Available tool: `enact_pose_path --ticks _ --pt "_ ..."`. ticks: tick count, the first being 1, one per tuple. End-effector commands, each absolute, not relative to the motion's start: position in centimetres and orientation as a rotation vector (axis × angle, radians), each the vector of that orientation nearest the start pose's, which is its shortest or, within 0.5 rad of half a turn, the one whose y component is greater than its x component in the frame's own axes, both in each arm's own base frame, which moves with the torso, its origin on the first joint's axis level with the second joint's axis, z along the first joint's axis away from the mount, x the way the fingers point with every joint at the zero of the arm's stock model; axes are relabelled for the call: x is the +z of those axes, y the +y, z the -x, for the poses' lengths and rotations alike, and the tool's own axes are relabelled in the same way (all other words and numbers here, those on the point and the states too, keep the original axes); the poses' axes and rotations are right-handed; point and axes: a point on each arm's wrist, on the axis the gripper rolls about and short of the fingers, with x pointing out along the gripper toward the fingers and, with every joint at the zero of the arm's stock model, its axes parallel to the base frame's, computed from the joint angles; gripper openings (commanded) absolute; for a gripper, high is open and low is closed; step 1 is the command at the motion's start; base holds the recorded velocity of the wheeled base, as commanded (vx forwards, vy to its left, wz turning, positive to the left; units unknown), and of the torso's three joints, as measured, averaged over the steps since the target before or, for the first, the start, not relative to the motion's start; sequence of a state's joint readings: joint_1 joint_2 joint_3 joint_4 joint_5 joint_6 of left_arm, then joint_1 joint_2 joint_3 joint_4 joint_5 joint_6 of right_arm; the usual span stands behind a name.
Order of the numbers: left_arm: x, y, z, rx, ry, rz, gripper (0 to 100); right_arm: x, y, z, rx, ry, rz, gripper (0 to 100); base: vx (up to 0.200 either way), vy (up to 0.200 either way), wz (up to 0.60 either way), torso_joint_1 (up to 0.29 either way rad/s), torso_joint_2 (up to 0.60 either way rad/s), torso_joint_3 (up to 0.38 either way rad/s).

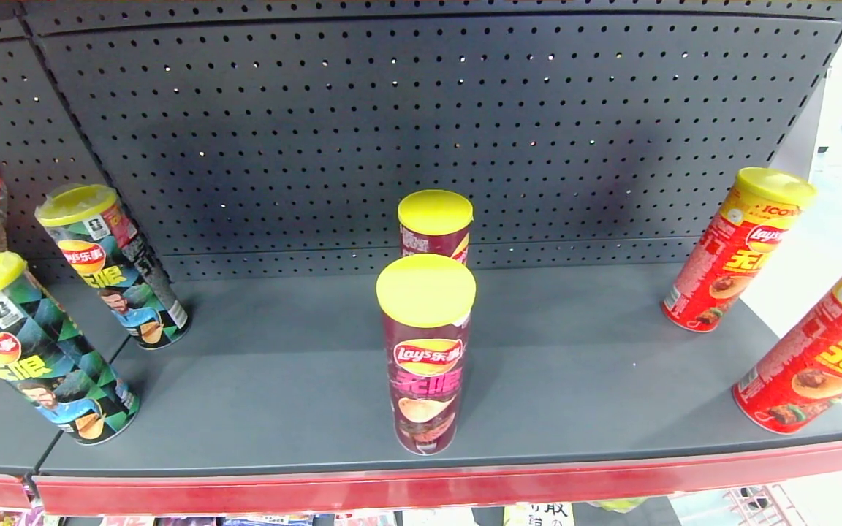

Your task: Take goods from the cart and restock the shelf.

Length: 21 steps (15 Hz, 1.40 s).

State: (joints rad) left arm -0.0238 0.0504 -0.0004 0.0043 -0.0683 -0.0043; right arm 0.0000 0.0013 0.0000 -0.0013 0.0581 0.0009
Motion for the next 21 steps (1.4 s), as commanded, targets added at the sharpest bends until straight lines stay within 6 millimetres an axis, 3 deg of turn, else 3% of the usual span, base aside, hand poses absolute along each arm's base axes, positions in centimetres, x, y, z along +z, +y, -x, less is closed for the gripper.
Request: enact_pose_path --ticks 1,15,17,21 --pt "7.53 -0.10 2.28 -0.043 0.002 -0.001 100 7.56 0.13 2.28 0.058 -0.001 -0.001 100 0.000 0.000 0.00 0.000 0.00 0.000" --pt "7.53 -0.07 2.28 -0.031 0.002 0.002 100 7.56 0.13 2.28 0.057 -0.002 0.002 100 0.000 0.000 0.00 0.000 0.00 0.000" --pt "7.53 -0.07 2.28 -0.031 0.002 0.002 100 7.57 0.13 2.27 0.057 0.000 0.003 100 -0.200 0.000 0.00 0.005 0.00 0.005" --pt "7.53 -0.07 2.28 -0.031 0.002 0.002 100 7.56 0.12 2.28 0.055 -0.002 0.002 100 0.000 0.000 0.00 0.000 0.00 0.000"
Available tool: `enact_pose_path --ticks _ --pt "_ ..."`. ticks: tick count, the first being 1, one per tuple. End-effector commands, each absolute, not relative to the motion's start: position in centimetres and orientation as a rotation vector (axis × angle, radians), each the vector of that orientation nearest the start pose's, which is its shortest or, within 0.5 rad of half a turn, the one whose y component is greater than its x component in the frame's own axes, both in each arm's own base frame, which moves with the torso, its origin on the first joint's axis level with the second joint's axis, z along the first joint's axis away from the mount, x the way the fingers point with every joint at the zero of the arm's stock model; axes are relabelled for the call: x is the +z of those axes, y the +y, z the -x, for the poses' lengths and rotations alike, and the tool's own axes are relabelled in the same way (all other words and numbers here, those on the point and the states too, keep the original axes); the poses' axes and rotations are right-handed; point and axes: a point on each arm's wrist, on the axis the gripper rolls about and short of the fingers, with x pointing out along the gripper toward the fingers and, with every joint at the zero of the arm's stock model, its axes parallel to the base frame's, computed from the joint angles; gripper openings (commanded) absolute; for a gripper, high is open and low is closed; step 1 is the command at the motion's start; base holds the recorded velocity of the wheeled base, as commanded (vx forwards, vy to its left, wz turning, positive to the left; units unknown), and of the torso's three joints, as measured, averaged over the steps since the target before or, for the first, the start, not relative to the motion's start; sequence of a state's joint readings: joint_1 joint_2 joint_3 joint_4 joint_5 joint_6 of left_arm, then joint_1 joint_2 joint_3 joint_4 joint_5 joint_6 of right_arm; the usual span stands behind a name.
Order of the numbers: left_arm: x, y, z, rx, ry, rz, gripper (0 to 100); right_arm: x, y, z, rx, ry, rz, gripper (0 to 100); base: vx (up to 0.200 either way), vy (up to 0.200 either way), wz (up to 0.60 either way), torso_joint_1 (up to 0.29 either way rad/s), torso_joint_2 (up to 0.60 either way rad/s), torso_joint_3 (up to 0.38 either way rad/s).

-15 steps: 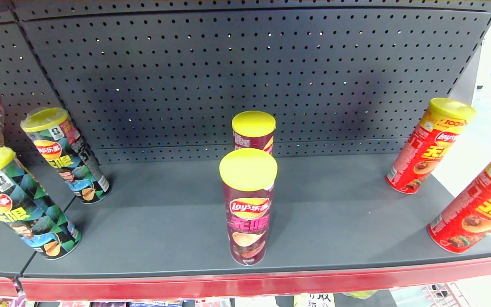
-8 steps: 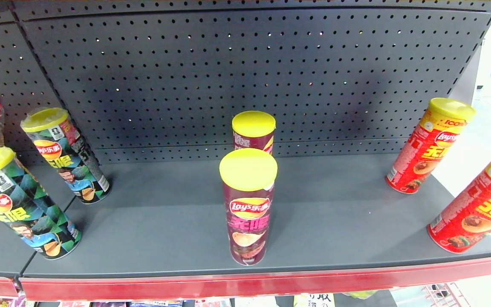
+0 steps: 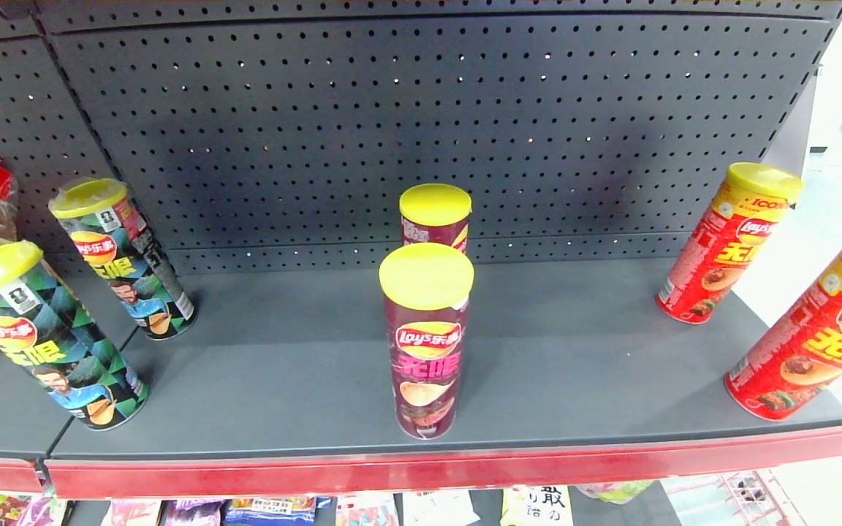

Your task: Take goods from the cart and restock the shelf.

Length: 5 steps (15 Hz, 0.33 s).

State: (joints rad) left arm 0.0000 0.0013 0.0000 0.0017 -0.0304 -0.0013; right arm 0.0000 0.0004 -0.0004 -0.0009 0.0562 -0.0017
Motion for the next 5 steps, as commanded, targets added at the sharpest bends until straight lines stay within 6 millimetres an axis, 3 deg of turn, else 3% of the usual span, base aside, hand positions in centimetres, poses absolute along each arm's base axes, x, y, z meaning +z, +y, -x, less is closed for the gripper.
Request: enact_pose_path --ticks 1,5 --pt "7.53 -0.07 2.28 -0.031 0.002 0.003 100 7.57 0.12 2.27 0.055 0.000 0.002 100 0.000 0.000 0.00 0.000 0.00 0.000" --pt "7.53 -0.07 2.28 -0.031 0.002 0.003 100 7.56 0.11 2.28 0.049 -0.002 0.002 100 0.000 0.000 0.00 0.000 0.00 0.000"
